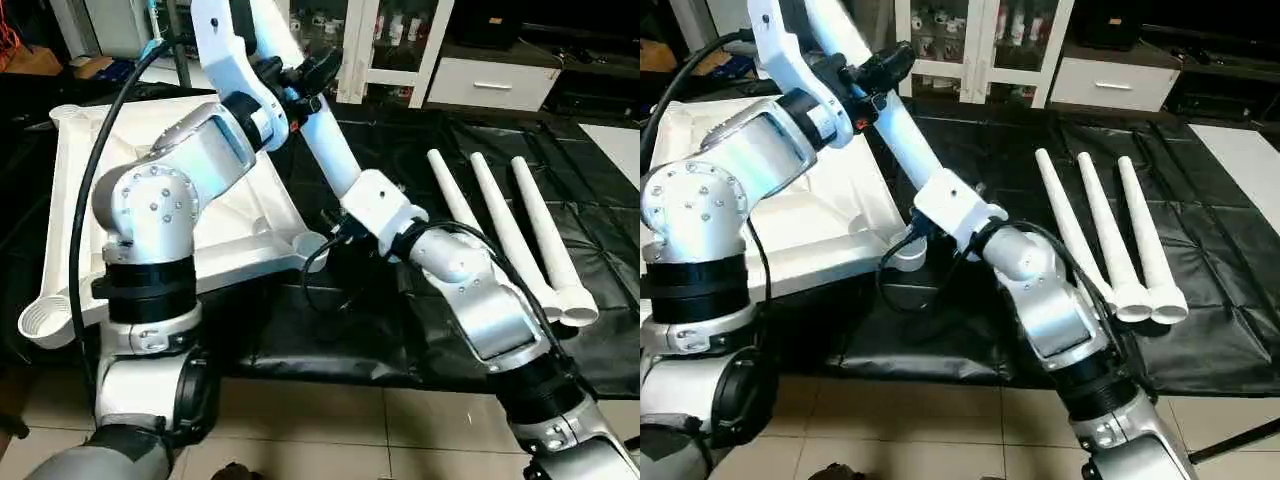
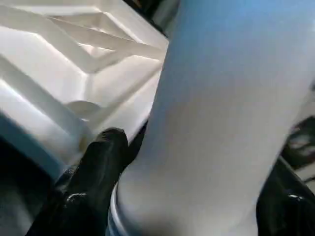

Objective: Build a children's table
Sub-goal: Pick table leg

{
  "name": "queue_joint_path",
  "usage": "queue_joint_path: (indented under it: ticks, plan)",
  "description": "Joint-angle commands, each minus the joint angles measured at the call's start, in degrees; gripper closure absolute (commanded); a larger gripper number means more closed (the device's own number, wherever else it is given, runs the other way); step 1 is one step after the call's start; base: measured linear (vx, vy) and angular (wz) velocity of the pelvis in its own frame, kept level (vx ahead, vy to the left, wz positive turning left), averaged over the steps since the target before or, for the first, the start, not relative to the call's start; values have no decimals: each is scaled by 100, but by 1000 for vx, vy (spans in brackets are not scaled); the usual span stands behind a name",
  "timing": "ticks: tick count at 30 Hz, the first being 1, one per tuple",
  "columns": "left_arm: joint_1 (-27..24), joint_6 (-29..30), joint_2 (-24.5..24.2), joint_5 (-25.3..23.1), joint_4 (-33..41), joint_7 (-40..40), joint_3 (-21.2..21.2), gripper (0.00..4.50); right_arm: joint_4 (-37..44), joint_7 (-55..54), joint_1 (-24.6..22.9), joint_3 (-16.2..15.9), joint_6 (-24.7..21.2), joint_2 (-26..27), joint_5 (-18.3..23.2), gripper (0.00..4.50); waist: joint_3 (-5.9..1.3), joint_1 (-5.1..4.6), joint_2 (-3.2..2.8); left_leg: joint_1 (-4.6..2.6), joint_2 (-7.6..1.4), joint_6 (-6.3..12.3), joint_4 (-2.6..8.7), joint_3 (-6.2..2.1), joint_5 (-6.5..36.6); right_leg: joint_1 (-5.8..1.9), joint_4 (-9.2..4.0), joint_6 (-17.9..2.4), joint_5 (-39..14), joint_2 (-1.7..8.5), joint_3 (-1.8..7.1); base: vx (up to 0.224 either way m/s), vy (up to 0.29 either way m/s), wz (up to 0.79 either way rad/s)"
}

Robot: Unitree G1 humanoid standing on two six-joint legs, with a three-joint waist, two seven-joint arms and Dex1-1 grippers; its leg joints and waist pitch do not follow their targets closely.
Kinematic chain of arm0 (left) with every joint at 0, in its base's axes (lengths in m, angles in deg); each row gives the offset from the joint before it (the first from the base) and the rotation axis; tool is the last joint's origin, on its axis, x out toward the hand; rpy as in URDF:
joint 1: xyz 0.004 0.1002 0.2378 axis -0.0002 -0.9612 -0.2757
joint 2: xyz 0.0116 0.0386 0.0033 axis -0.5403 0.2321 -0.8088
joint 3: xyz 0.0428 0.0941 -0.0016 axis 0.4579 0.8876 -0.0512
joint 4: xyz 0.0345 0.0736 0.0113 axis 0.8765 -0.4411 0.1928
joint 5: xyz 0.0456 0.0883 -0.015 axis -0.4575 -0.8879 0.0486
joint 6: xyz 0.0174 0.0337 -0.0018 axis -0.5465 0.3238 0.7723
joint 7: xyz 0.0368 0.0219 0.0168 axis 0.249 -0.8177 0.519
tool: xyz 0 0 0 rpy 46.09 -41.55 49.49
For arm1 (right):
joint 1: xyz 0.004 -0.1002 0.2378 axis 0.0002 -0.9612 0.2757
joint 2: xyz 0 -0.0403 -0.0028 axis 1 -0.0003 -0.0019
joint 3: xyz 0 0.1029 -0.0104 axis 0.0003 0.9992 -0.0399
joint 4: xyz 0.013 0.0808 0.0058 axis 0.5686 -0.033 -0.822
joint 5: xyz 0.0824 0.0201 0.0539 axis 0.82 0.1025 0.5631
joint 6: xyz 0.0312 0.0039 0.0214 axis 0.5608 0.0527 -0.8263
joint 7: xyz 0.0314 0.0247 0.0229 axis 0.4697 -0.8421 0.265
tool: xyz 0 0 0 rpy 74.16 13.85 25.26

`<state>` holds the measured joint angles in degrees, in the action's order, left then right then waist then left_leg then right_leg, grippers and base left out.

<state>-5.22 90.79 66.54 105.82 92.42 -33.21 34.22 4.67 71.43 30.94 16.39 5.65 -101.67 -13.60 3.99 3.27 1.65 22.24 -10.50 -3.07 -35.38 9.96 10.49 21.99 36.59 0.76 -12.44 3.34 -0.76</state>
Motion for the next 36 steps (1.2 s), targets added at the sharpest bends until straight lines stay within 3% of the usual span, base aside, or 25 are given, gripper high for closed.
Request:
queue_joint_path:
  ticks: [1,3,4,6,11,12,13,18,19,21,22,25,36]
  plan:
    - [-93,-23,-166,61,192,-493,240,176,365,340,-109,227,-53,-8,453,170,-441,-4,-55,-157,-183,-179,396,-49,662,-242,-342,-1270,332,312,179,0,0,0]
    - [-112,-35,-183,61,195,-543,253,166,393,381,-125,253,-60,-4,514,171,-435,-10,-59,-151,-190,-182,405,-55,672,-239,-342,-1258,309,308,176,0,0,0]
    - [-382,-492,-516,-185,291,-1378,609,161,652,672,-254,382,-200,-85,832,171,-428,-4,-54,-156,-180,-156,416,-65,711,-240,-375,-1245,175,316,174,0,0,0]
    - [-553,-758,-693,-288,338,-1885,772,141,822,889,-353,434,-273,-173,1013,171,-424,-2,-71,-161,-205,-168,431,-65,779,-229,-374,-1188,44,323,186,0,0,0]
    - [-785,-744,-854,29,363,-2655,665,126,1154,1244,-560,537,-501,-309,1427,171,-423,-8,-78,-181,-201,-273,442,-50,909,-212,-374,-1239,-84,325,185,0,0,0]
    - [-817,-688,-845,222,331,-2819,513,126,1327,1387,-669,573,-601,-370,1607,171,-418,4,-139,-178,-200,-309,444,-60,950,-203,-366,-1244,-132,327,186,0,0,0]
    - [-823,-668,-850,287,312,-2884,464,126,1393,1438,-712,578,-639,-401,1674,171,-423,2,-108,-183,-200,-312,445,-54,958,-211,-368,-1257,-87,320,184,0,0,0]
    - [-856,-769,-929,486,171,-3237,397,126,1554,1568,-857,540,-718,-534,1758,172,-414,-9,-98,-174,-194,-301,448,-53,1000,-211,-380,-1266,-192,322,186,0,0,0]
    - [-869,-776,-980,557,122,-3379,420,153,1597,1601,-892,524,-758,-563,1777,172,-413,-8,-99,-178,-197,-313,451,-57,1037,-205,-385,-1251,-273,325,188,0,0,0]
    - [-876,-746,-1021,565,102,-3516,441,160,1623,1606,-901,524,-794,-566,1800,172,-413,-9,-103,-181,-196,-326,455,-59,1044,-196,-385,-1236,-309,322,187,0,0,0]
    - [-891,-736,-1081,546,99,-3674,480,165,1635,1607,-895,518,-824,-562,1811,172,-412,-16,-141,-184,-200,-349,461,-64,1079,-189,-390,-1225,-315,320,186,0,0,0]
    - [-915,-745,-1136,464,116,-3785,559,201,1657,1620,-894,515,-862,-579,1812,172,-418,-10,-136,-187,-200,-365,455,-61,1041,-191,-375,-1255,-221,320,185,0,0,0]
    - [-879,-946,-1103,335,-84,-3709,525,264,1698,1539,-874,442,-877,-657,1747,172,-419,-9,-124,-177,-195,-351,448,-59,994,-207,-374,-1275,-182,325,189,0,0,0]
